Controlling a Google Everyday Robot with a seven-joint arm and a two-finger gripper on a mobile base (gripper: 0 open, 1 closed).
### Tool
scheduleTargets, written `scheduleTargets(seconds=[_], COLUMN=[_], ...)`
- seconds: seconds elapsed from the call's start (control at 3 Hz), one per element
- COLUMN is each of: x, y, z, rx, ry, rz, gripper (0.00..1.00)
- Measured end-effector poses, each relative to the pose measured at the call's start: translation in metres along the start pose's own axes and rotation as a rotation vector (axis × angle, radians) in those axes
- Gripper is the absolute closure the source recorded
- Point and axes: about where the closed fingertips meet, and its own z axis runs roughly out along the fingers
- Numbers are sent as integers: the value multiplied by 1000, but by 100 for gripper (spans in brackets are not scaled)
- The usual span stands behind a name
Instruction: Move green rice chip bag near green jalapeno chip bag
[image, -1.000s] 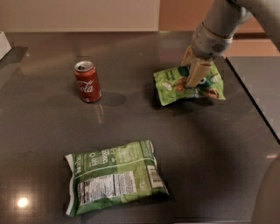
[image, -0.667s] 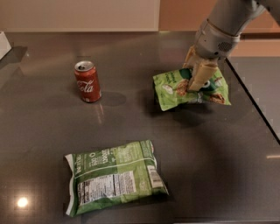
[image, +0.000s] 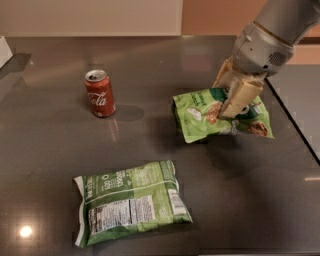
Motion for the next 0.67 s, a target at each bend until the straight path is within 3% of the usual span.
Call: scheduleTargets(seconds=[0.33,0.67], x=[-7,-11], y=[23,41], z=[5,13], rx=[-31,-62], ry=[-29,-35], rz=[-9,-21], gripper=[100,85])
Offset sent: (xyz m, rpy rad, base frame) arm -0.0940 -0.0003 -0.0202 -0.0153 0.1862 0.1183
